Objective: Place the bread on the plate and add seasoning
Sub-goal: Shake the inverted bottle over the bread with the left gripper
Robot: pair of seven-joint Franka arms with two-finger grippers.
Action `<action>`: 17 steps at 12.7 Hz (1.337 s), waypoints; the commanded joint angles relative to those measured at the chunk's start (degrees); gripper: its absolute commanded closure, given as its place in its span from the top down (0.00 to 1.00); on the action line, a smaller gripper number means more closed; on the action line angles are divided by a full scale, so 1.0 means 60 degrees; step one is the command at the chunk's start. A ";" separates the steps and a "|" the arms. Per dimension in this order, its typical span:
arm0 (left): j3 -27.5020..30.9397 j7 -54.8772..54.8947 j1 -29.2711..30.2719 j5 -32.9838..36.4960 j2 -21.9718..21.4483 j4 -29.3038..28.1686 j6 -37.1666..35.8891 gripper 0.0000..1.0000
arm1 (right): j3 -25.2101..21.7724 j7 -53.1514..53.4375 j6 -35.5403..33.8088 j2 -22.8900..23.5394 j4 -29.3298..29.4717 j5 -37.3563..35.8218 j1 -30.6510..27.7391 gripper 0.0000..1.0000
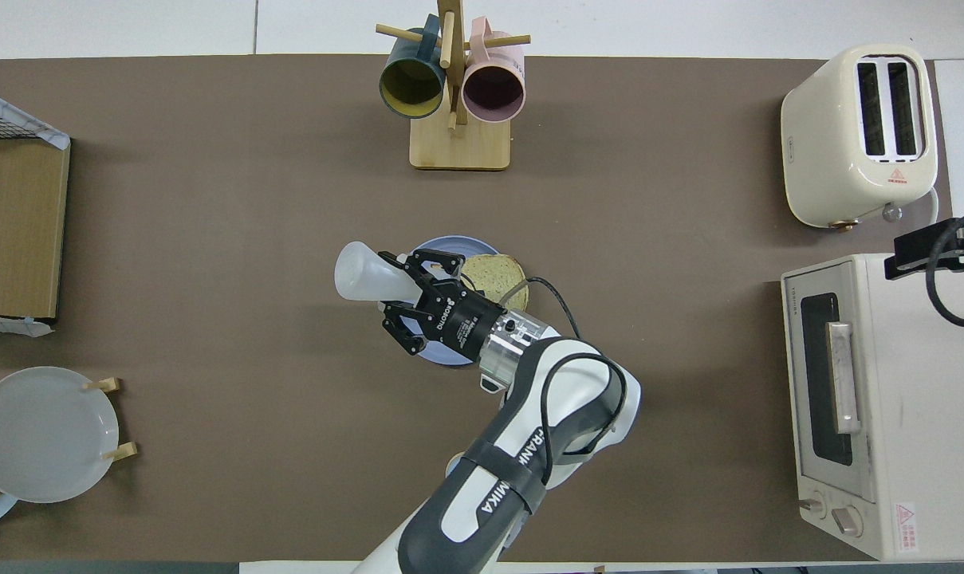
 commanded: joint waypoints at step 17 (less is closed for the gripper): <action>0.0033 -0.0005 0.0830 -0.0102 0.0013 -0.0028 0.0538 0.00 | 0.0079 -0.0210 -0.0097 -0.0114 -0.0061 0.0146 -0.0134 1.00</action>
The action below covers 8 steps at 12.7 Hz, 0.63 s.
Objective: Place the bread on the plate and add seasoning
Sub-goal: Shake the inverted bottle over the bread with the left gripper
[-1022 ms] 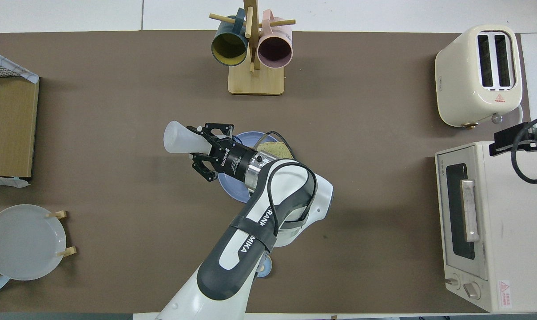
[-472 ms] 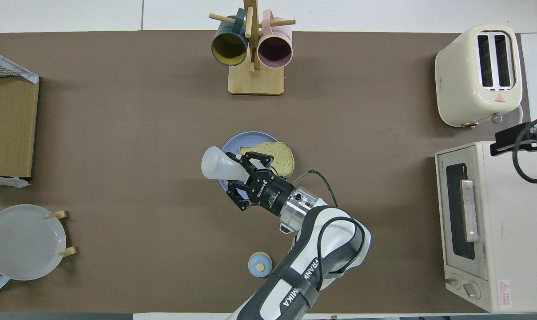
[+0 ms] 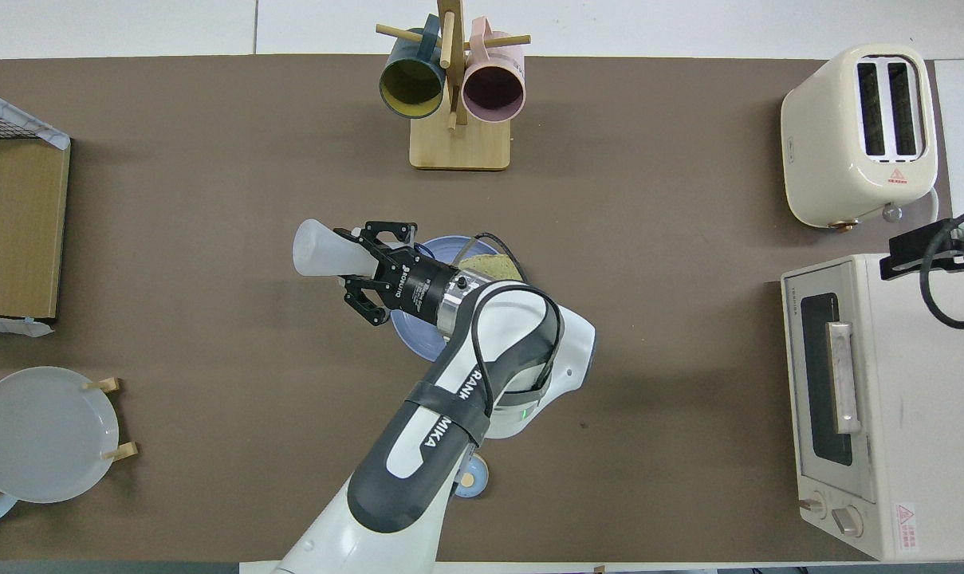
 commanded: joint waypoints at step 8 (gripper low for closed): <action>-0.0023 -0.0018 -0.1031 -0.0328 -0.0023 0.0077 0.0064 0.00 | 0.0036 -0.0210 -0.0097 -0.0112 -0.0061 0.0145 -0.0128 1.00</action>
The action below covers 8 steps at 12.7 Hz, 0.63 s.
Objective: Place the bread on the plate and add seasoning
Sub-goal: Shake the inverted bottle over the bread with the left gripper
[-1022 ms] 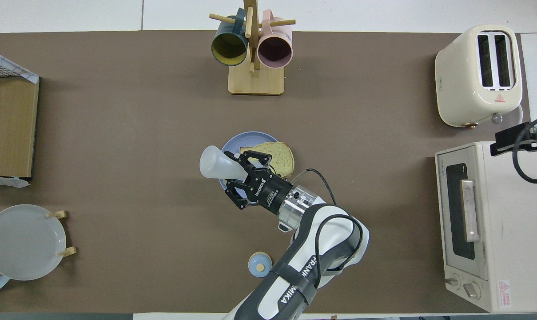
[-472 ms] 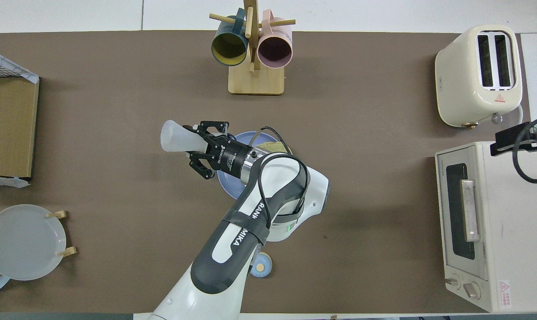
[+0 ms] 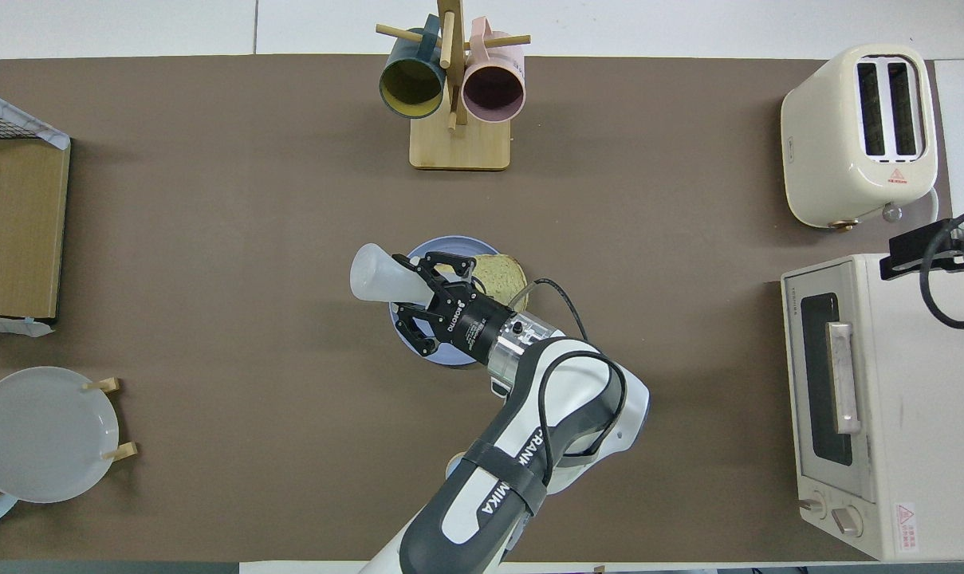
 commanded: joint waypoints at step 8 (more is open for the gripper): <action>0.0159 -0.1842 0.1839 -0.2293 -0.1480 -0.0015 0.0772 0.00 | 0.0036 -0.0210 -0.0097 -0.0112 -0.0061 0.0145 -0.0128 1.00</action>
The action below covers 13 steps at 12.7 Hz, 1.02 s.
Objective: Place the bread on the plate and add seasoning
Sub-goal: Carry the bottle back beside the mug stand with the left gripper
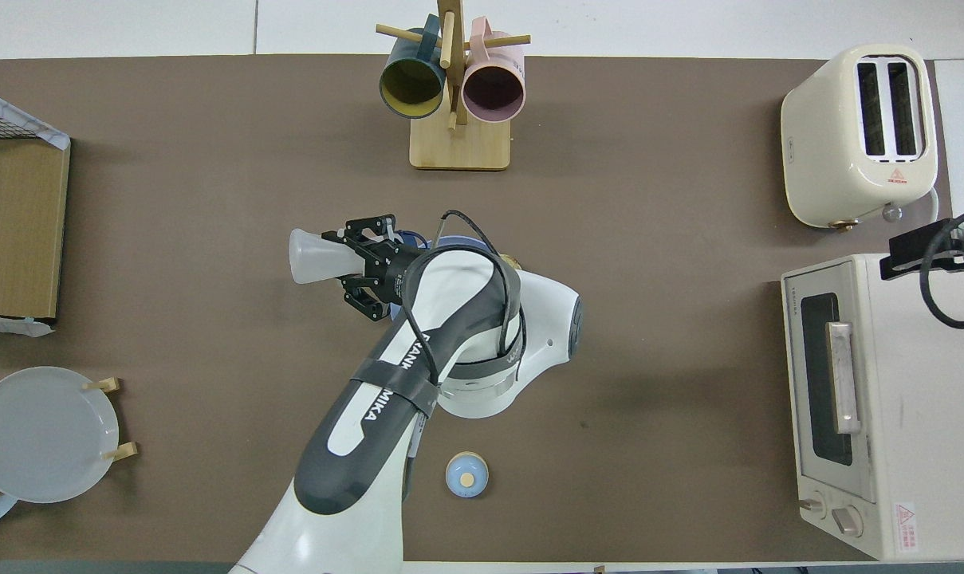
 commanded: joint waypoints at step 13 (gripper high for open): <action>-0.0030 -0.5429 0.4264 -0.6572 -0.3152 -0.2913 1.0700 0.00 | 0.0036 -0.0210 -0.0097 -0.0112 -0.0061 0.0145 -0.0128 1.00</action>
